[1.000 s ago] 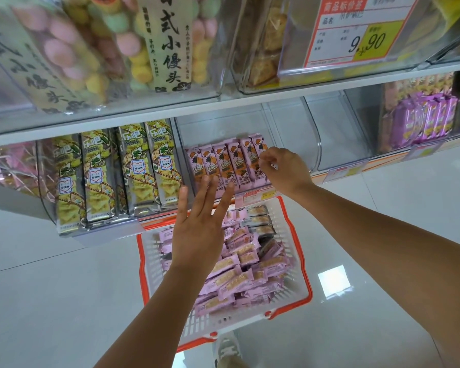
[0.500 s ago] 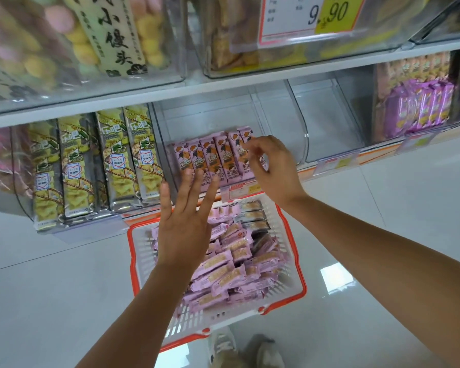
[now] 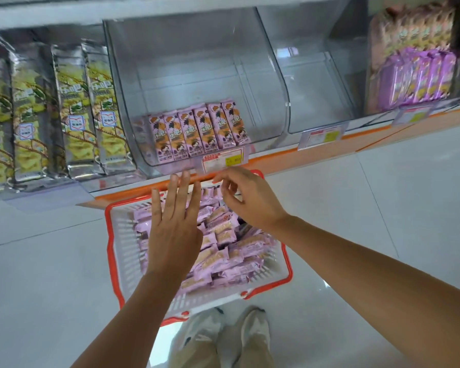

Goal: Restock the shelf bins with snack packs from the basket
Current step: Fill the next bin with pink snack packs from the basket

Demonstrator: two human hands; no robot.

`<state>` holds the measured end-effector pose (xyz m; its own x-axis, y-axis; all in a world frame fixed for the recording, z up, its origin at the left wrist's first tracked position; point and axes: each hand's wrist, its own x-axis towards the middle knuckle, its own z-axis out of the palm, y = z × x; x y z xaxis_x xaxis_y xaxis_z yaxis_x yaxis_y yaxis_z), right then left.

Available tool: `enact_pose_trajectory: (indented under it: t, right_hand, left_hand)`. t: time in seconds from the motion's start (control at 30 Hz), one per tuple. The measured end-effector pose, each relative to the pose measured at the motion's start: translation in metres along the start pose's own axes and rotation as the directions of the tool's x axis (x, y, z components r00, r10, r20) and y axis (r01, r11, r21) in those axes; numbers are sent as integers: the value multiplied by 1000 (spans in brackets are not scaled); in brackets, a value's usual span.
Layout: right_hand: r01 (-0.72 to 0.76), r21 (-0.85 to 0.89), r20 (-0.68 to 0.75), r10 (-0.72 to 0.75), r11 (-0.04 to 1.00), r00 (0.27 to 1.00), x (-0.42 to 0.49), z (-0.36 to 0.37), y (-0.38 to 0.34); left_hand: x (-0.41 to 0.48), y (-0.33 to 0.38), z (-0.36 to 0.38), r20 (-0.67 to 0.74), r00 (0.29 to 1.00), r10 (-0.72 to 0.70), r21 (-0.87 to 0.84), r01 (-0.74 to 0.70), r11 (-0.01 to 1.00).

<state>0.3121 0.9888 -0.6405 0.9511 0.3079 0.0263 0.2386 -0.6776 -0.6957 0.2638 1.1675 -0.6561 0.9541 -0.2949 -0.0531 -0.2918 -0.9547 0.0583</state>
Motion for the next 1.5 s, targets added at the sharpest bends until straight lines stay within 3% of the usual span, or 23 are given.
enact_pose_trajectory:
  t: [0.2, 0.57, 0.7, 0.87, 1.03, 1.2, 1.3, 1.37, 1.43, 1.5]
  right_hand:
    - [-328, -93, 169, 340, 940, 925, -28, 28, 39]
    - [-554, -242, 320, 605, 797, 729, -48, 114, 107]
    - [-614, -170, 232, 637, 770, 735, -53, 129, 117]
    - [-626, -72, 249, 622, 776, 742, -48, 120, 121]
    - [-616, 22, 132, 608, 788, 783, -42, 107, 109]
    - [-569, 43, 29, 568, 822, 823, -28, 88, 103]
    - [-530, 86, 37, 529, 844, 848, -19, 80, 98]
    - [-490, 214, 39, 493, 845, 869, -13, 78, 98]
    - [-458, 315, 69, 462, 831, 884, -9, 75, 100]
    - [-440, 296, 164, 408, 848, 898, -8, 72, 103]
  left_hand:
    - [-24, -2, 53, 141, 990, -13, -52, 21, 998]
    - [-23, -14, 150, 295, 955, 25, -148, 20, 989]
    - [-18, -21, 170, 361, 932, 43, -160, 17, 987]
    - [-10, -23, 178, 407, 911, 64, -163, 3, 987]
    - [-6, -21, 175, 339, 925, 170, -312, -60, 948]
    - [14, 0, 149, 130, 973, 189, -618, -69, 783]
    - [29, 9, 139, 22, 991, 135, -662, -86, 745]
    - [40, 8, 141, -38, 994, 106, -680, -104, 726]
    - [50, 5, 144, -4, 997, 74, -768, -50, 638]
    - [58, 2, 144, 93, 995, 46, -879, 60, 472]
